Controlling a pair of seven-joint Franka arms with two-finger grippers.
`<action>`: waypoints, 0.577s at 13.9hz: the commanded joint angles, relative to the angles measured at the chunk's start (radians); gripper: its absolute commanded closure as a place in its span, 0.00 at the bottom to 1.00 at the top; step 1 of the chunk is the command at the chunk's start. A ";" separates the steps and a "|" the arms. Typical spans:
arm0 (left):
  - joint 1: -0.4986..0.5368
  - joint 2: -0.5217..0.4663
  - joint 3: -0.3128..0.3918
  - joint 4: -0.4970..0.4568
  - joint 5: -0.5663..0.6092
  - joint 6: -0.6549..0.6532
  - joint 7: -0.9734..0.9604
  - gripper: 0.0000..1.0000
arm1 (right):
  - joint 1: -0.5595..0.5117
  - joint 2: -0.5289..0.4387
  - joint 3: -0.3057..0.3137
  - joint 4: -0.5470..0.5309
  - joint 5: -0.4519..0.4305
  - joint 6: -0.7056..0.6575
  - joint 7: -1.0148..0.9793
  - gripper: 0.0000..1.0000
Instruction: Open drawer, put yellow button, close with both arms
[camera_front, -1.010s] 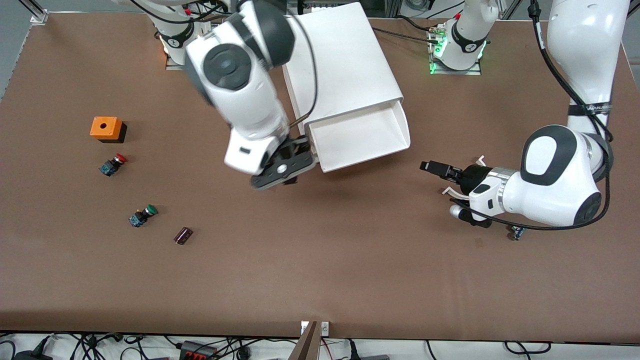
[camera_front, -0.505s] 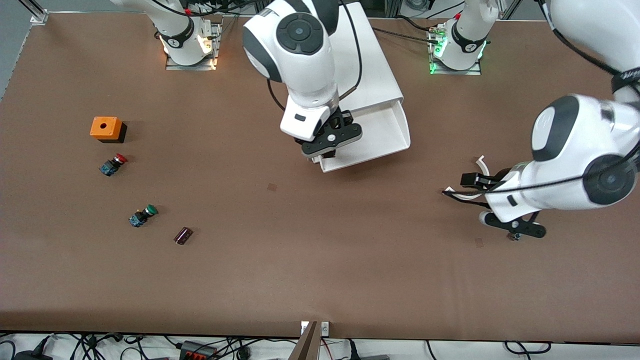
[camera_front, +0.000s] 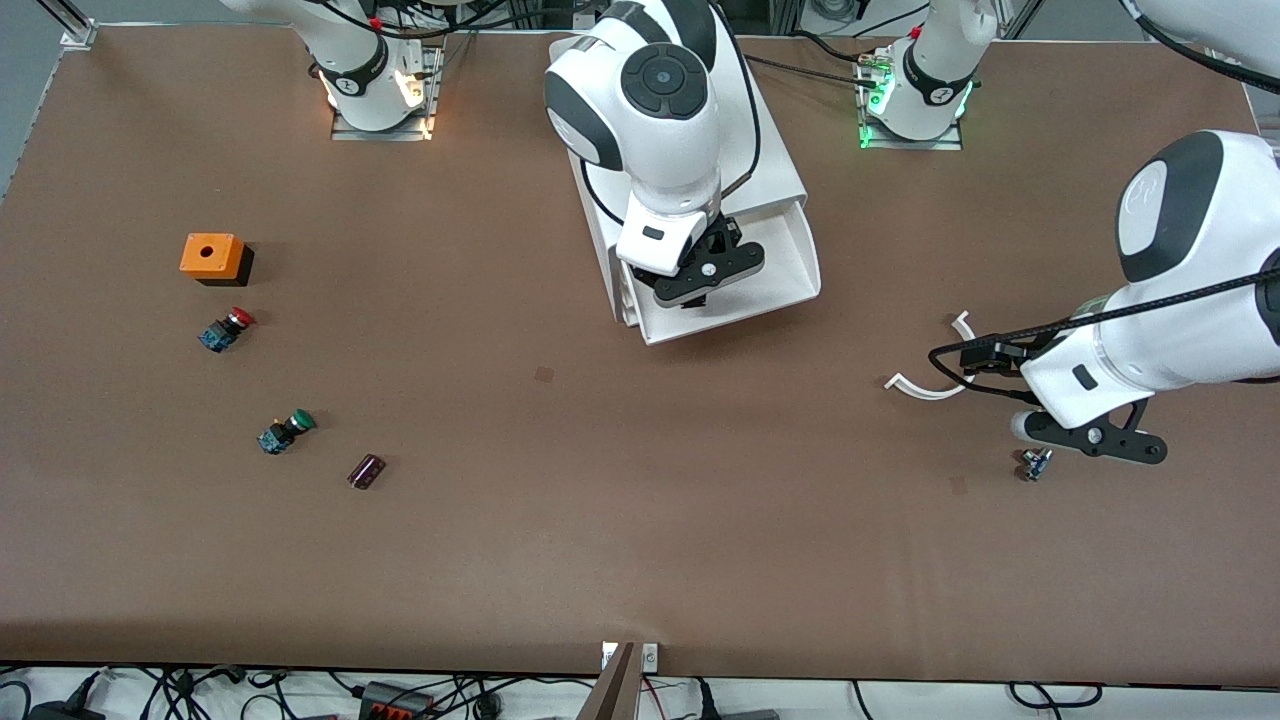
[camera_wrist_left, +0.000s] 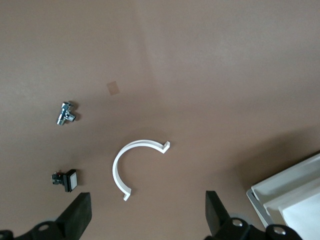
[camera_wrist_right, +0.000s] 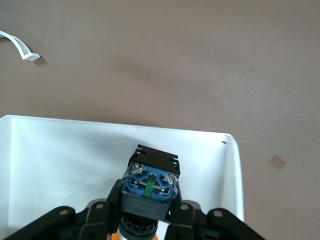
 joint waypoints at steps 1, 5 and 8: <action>0.037 -0.249 -0.005 -0.377 0.009 0.188 -0.011 0.00 | 0.021 0.025 -0.004 0.015 -0.009 0.014 0.033 1.00; 0.053 -0.290 -0.005 -0.442 -0.008 0.202 -0.012 0.00 | 0.046 0.038 -0.001 0.013 -0.009 0.003 0.050 1.00; 0.053 -0.294 -0.006 -0.447 -0.008 0.202 -0.014 0.00 | 0.056 0.052 -0.007 0.013 -0.011 0.009 0.050 1.00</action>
